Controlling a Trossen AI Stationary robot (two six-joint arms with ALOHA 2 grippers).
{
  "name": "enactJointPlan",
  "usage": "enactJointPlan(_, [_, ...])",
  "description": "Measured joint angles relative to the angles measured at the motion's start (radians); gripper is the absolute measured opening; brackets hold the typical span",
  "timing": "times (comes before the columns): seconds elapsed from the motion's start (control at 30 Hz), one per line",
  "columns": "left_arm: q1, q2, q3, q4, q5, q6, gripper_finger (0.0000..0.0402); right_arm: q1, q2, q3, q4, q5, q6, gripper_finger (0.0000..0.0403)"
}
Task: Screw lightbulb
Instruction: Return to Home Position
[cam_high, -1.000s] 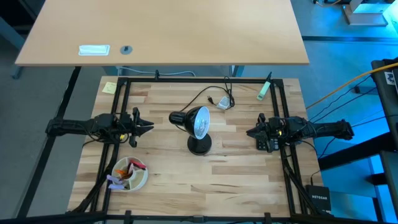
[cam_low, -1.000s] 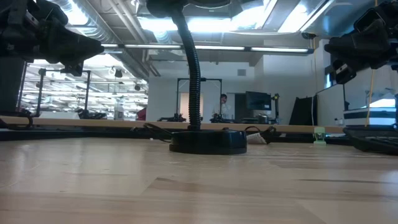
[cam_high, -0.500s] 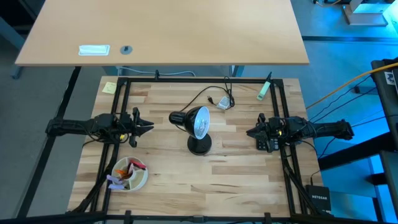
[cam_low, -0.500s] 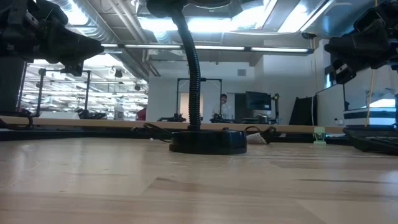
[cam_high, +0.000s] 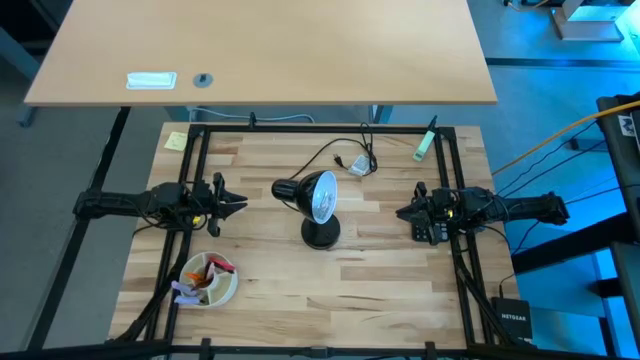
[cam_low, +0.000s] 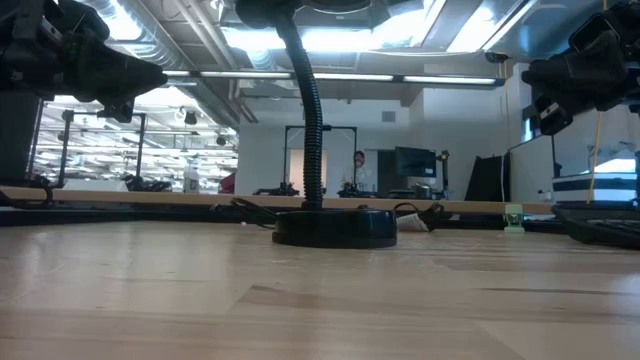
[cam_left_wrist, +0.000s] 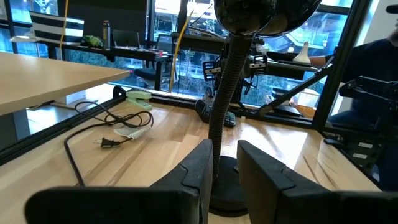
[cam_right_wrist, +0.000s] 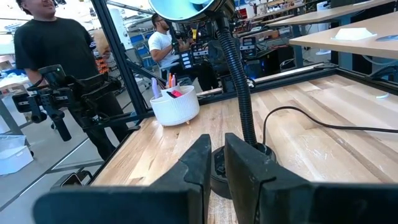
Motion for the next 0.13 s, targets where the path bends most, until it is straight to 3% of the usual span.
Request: enactJointPlan(0.13, [0.000,0.000,0.000,0.000,0.000,0.000,0.0065,0.000,0.000,0.000,0.000,0.000,0.000,0.0049])
